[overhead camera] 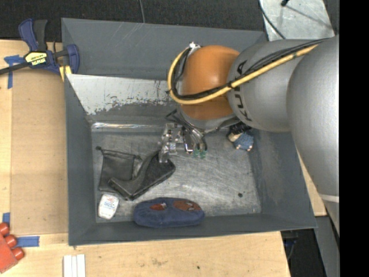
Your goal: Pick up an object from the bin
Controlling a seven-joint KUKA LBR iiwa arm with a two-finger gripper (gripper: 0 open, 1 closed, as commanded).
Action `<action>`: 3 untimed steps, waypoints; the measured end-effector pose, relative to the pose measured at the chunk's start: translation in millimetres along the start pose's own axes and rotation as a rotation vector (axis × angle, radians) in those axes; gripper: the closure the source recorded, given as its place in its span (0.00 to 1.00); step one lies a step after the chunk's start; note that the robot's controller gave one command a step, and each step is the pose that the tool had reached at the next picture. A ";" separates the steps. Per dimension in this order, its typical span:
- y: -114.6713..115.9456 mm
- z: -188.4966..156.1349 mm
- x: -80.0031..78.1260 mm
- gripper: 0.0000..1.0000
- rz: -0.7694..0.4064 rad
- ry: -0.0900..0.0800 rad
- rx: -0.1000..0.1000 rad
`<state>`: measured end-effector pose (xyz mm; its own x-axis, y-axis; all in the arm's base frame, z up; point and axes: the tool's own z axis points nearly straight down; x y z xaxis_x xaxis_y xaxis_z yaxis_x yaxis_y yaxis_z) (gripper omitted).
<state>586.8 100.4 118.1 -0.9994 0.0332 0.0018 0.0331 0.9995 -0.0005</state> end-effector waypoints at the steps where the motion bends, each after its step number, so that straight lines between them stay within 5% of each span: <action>1: 0.0 -0.1 -0.1 1.00 0.000 0.000 0.000; 2: 6.3 -74.2 33.3 1.00 0.010 -0.011 -0.003; 3: 5.6 -69.5 33.8 0.00 0.009 -0.004 -0.001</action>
Offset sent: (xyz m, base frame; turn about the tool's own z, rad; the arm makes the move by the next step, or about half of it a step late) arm 0.0088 0.0118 0.0484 -0.0805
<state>553.3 107.2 187.6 -0.9991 0.0426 -0.0027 0.0426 0.9991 0.0003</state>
